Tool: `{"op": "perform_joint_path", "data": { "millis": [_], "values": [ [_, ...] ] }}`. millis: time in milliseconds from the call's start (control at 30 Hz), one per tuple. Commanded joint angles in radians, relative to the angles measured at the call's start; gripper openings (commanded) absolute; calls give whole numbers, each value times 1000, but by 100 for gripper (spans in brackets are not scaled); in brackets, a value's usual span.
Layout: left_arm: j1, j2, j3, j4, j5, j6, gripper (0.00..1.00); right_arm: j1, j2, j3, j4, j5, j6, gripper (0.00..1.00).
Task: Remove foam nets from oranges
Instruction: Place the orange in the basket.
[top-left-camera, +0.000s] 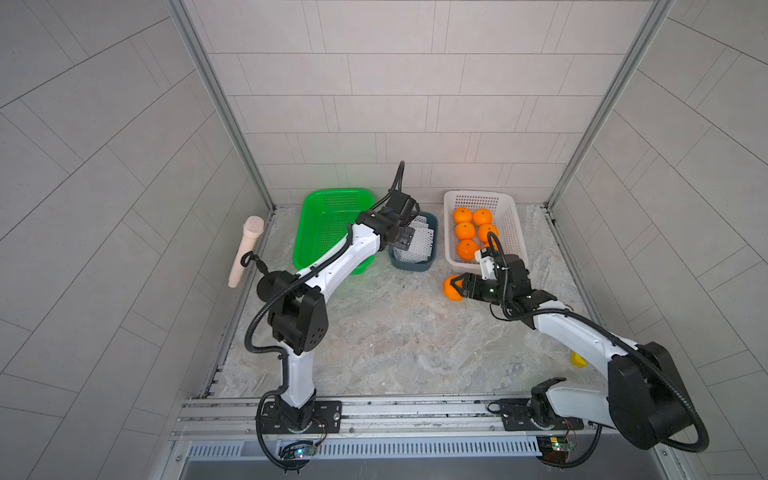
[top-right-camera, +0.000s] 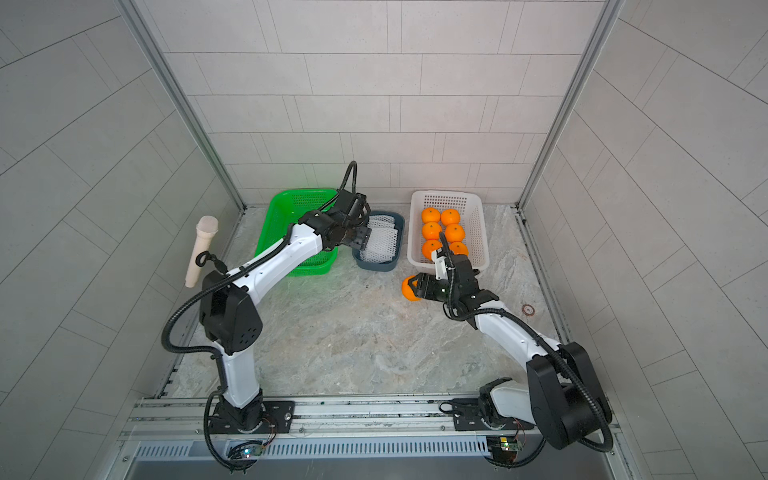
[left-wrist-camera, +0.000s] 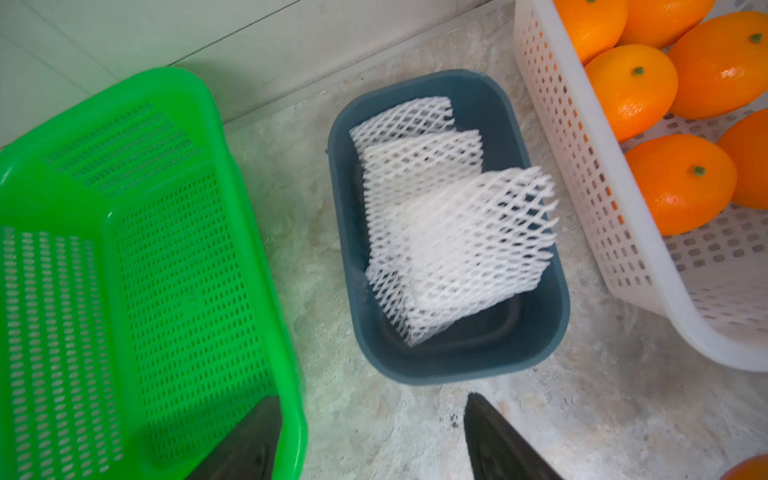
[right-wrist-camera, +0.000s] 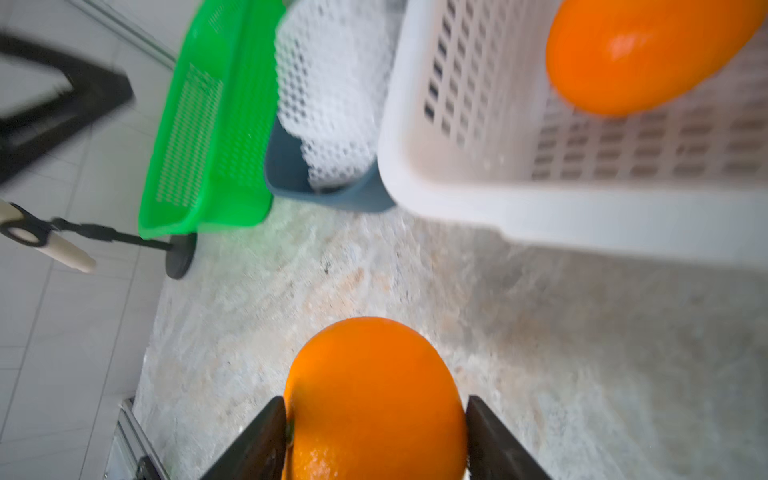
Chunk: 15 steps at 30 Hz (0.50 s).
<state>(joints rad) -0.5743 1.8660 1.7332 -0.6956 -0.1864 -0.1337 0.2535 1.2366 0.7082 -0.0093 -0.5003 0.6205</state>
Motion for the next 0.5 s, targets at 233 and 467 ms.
{"op": "perform_joint_path", "data": {
  "millis": [233, 467],
  "values": [
    [-6, -347, -410, 210, -19, -135, 75, -180, 50, 261, -154, -35, -95, 68],
    [-13, -434, -527, 241, 12, -182, 75, -240, 264, 415, -106, -59, -109, 68]
  ]
}}
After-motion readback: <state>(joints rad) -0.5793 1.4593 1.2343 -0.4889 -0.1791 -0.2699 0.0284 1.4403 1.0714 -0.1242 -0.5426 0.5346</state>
